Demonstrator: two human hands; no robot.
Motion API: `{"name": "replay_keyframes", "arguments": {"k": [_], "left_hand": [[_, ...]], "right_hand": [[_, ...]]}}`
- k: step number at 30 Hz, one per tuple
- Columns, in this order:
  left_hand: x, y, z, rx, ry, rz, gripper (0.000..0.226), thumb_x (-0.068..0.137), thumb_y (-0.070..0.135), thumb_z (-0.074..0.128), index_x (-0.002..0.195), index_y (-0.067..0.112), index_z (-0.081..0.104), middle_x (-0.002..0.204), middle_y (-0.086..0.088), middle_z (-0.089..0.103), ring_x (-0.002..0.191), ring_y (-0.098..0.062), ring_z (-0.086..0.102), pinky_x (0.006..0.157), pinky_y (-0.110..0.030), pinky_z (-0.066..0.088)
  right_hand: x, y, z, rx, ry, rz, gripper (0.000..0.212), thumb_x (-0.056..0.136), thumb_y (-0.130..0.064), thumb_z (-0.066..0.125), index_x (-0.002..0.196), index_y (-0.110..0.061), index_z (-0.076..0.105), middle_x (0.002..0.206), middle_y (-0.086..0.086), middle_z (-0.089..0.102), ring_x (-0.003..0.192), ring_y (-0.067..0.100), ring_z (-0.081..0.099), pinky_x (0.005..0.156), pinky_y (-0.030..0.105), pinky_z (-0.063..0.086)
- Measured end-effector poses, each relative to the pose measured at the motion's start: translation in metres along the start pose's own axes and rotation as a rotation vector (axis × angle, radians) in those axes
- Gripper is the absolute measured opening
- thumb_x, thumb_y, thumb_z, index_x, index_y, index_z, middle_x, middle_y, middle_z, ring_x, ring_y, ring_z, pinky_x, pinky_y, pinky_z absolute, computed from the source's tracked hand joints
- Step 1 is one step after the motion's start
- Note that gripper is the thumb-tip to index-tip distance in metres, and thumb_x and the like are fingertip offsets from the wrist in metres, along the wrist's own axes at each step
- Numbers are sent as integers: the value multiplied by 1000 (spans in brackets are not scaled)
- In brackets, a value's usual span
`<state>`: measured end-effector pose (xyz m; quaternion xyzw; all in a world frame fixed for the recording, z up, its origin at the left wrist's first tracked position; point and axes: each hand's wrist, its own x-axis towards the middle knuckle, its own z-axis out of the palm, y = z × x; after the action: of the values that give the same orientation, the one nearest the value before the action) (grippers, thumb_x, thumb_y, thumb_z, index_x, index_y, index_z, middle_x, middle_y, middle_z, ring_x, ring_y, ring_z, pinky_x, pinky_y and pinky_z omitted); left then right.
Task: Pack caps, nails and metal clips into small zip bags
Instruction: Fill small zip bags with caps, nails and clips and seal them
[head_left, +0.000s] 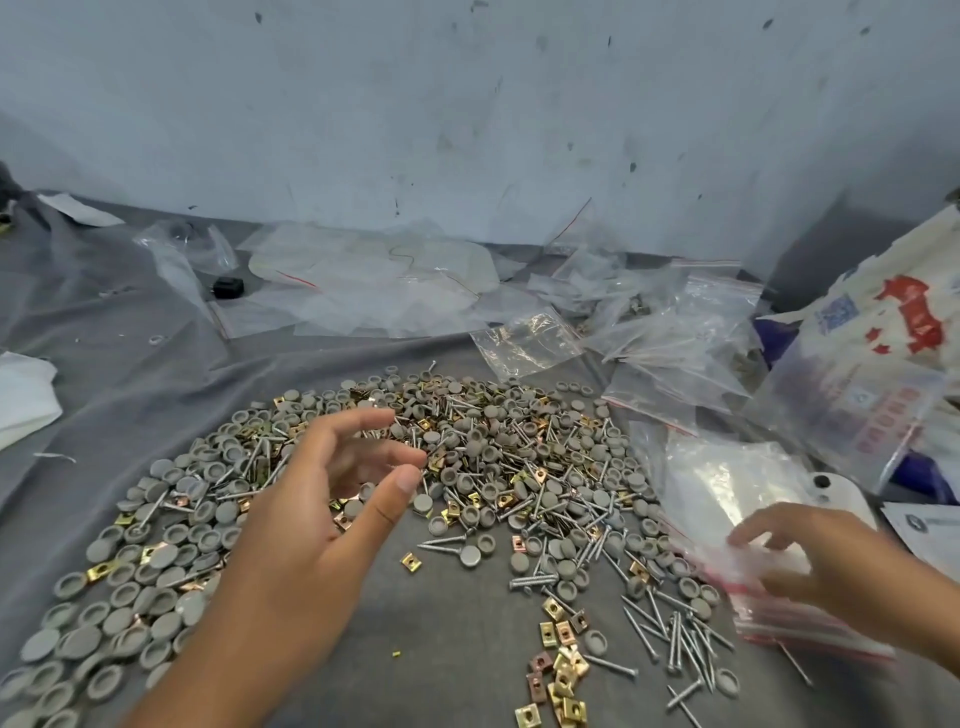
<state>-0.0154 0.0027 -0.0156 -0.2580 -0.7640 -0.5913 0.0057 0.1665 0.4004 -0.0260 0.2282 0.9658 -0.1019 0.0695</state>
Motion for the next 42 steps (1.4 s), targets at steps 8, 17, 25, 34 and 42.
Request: {"name": "replay_keyframes", "arguments": {"k": [8,17,25,34,42], "left_hand": [[-3,5,14,-10,-68,24,26,91,60,61,114,50,55,108,24,71,104,4,65,71,-27,51],[-13,16,33,-168,-153,-25,30,79,61,67,101,41,68,93,11,73,83,-7,68,69,-25,53],[-8,5,11,-51,-72,-93,17,75,50,69,86,38,74,74,9,74,66,-12,67,62,-28,52],[-10,8,18,86,43,-102,21,77,20,82,80,38,72,67,15,73,60,0,67,57,-14,47],[-11,5,19,203,89,-26,23,72,18,87,79,30,69,69,18,71,67,-3,68,62,-16,48]], "right_hand": [[-18,-62,-42,508,371,-63,24,82,-62,52,89,-56,74,99,-33,68,97,-1,64,84,32,50],[-4,-239,7,1151,202,-386,24,89,-43,61,104,-30,76,97,-7,77,92,10,72,82,35,58],[3,-251,38,1399,198,-338,17,77,-38,73,88,-25,75,78,-5,73,74,2,67,68,13,50],[0,-268,58,1573,88,-329,21,83,-30,79,96,-15,72,87,1,78,77,3,72,65,12,51],[2,-265,56,1461,115,-252,12,91,-30,69,93,-38,78,84,-6,76,76,3,66,68,21,51]]}}
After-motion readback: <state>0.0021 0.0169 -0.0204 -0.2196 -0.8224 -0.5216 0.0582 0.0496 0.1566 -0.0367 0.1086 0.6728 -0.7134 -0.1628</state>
